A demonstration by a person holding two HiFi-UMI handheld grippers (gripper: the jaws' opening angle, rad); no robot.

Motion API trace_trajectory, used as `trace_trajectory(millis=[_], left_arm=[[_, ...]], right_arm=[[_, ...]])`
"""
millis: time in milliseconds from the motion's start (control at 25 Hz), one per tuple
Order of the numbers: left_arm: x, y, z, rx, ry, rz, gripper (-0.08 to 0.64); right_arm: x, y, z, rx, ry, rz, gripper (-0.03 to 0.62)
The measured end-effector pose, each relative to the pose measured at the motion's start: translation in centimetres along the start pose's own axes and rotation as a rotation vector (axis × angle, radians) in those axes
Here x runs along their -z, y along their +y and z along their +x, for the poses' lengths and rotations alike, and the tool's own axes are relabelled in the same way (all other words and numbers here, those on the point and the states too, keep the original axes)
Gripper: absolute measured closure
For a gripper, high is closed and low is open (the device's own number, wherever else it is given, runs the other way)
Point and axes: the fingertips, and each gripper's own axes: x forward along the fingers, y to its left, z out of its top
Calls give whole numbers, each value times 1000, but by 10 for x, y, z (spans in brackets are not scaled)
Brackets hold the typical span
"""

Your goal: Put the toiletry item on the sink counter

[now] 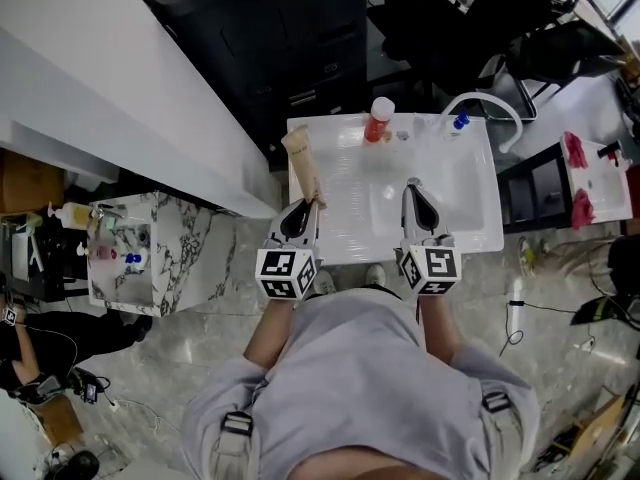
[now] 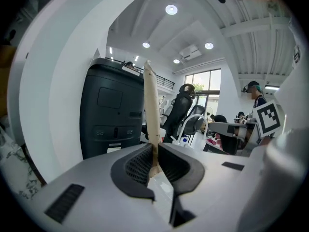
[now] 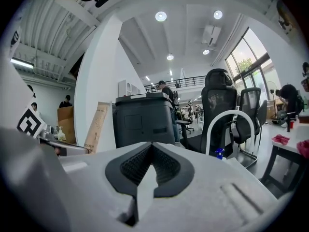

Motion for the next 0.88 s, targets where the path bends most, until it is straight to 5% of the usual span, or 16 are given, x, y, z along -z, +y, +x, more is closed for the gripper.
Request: trace_trajectory(millis=[880], left_arm=[[42,-11,36,-22,128,-30,525]], right_arm=[[-5,-30,6,-60,18,-9,588]])
